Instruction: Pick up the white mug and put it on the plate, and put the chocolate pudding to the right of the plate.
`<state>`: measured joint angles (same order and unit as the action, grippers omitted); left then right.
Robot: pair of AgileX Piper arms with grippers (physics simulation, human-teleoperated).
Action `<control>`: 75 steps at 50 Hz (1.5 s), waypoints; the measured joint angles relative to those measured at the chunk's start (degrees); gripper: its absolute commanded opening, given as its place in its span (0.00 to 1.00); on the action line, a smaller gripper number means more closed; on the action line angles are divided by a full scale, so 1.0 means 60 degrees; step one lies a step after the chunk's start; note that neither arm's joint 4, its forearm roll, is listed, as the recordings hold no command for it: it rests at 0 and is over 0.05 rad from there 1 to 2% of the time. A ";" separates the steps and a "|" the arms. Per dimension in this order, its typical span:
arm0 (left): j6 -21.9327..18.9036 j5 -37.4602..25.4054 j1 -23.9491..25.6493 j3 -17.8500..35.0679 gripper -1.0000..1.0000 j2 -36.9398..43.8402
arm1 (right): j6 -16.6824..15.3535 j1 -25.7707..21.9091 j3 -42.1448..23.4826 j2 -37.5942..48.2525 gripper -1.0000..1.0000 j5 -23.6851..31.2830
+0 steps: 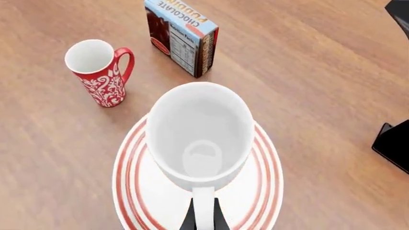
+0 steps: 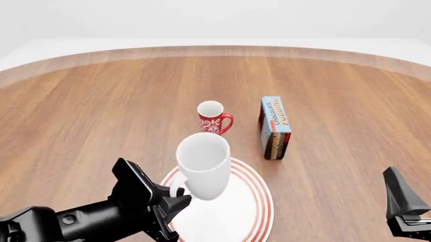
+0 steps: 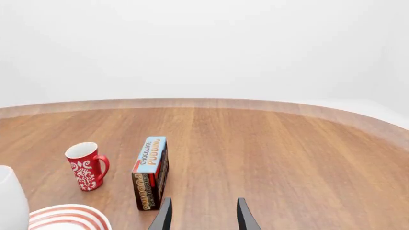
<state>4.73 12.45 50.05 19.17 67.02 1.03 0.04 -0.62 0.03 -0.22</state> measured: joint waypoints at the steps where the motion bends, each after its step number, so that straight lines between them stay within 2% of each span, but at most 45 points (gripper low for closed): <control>1: 0.0014 0.0024 0.0008 -0.0009 0.00 0.0029 | 0.0000 0.0000 0.0000 0.0000 1.00 0.0000; 75: 0.0700 0.2191 -0.0055 -0.0666 0.00 0.2247 | 0.0000 0.0000 0.0000 0.0000 1.00 0.0000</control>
<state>8.93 25.60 49.72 15.17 80.50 1.03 0.04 -0.62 0.03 -0.22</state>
